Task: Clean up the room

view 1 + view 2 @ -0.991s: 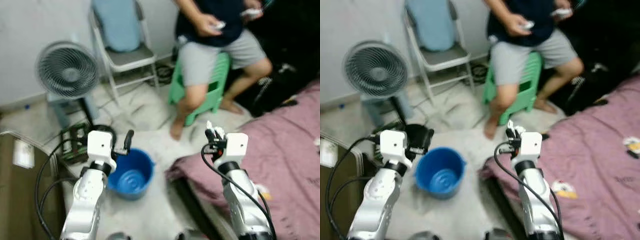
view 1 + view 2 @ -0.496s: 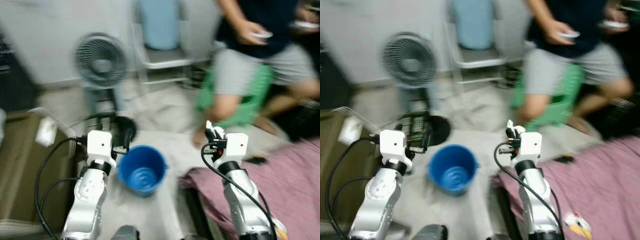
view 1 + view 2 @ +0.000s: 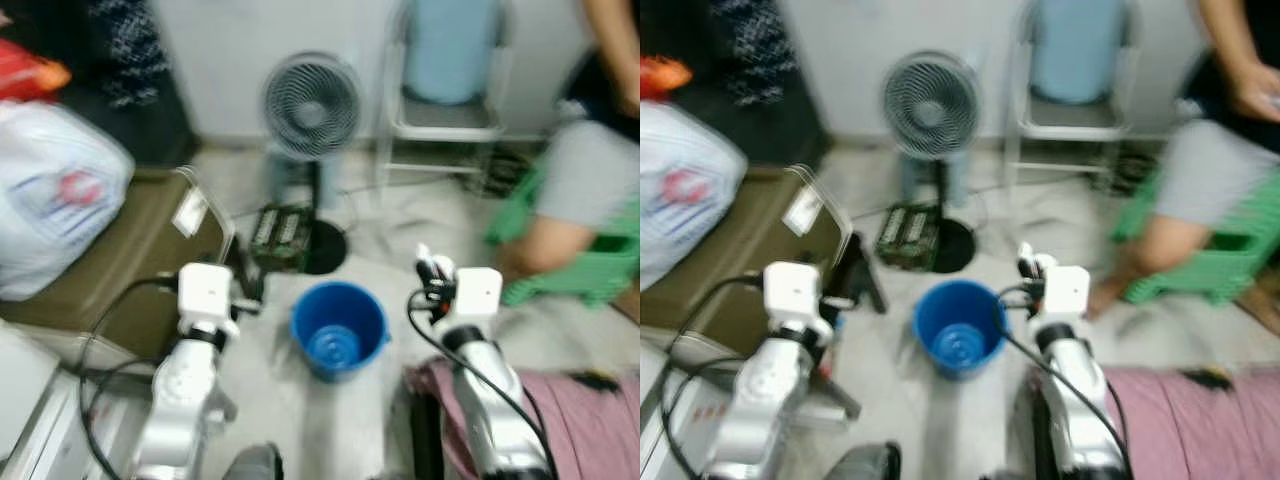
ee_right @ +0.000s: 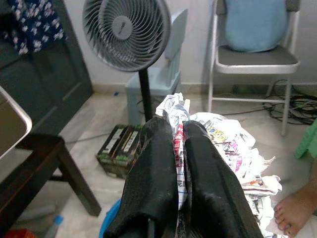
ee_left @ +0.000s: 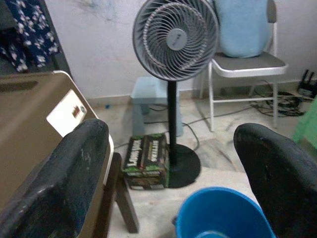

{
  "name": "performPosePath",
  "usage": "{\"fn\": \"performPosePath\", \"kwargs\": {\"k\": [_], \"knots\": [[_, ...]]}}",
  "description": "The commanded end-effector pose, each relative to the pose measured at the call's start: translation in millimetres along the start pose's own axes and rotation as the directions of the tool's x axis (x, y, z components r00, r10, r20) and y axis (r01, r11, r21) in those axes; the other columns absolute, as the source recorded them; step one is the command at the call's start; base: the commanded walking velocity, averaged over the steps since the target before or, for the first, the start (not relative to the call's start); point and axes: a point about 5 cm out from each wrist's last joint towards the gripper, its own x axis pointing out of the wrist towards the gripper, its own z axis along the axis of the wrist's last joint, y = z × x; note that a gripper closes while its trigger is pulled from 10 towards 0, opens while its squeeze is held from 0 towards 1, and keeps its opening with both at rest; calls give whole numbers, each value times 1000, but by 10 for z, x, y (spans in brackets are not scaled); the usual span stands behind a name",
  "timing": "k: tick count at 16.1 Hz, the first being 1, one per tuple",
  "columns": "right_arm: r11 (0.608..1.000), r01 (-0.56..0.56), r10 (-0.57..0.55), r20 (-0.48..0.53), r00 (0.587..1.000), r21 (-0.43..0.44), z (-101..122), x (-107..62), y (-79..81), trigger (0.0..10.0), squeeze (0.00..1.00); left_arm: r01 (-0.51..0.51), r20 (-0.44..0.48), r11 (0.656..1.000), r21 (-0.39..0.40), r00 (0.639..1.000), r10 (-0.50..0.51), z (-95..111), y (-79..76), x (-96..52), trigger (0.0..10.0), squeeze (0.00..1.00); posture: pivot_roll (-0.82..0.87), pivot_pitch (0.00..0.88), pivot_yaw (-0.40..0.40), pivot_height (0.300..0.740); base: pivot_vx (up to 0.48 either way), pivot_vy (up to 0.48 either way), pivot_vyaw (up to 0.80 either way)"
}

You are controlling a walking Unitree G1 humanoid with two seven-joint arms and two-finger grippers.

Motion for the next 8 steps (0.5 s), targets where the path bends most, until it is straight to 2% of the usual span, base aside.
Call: {"fn": "performPosePath", "kwargs": {"k": [1, 3, 8], "knots": [[1000, -3, 3, 8, 1000, 7, 14, 10, 19, 10000, 0, -6, -10, 1000, 16, 1000, 6, -13, 52, -6, 10000, 0, 9, 100, 1, 740, 0, 0, 531], [1000, -1, 1, 8, 1000, 9, 13, 14, 14, 10000, 0, 22, -2, 1000, -12, 1000, -22, 2, 34, -3, 10000, 0, 8, 98, 0, 740, 0, 0, 0], [1000, -6, 6, 10, 1000, 5, 17, 27, 13, 10000, 0, 37, 3, 999, -17, 999, -36, 5, 24, 1, 10000, 0, 7, 93, -1, 740, 289, 0, 0]]}}
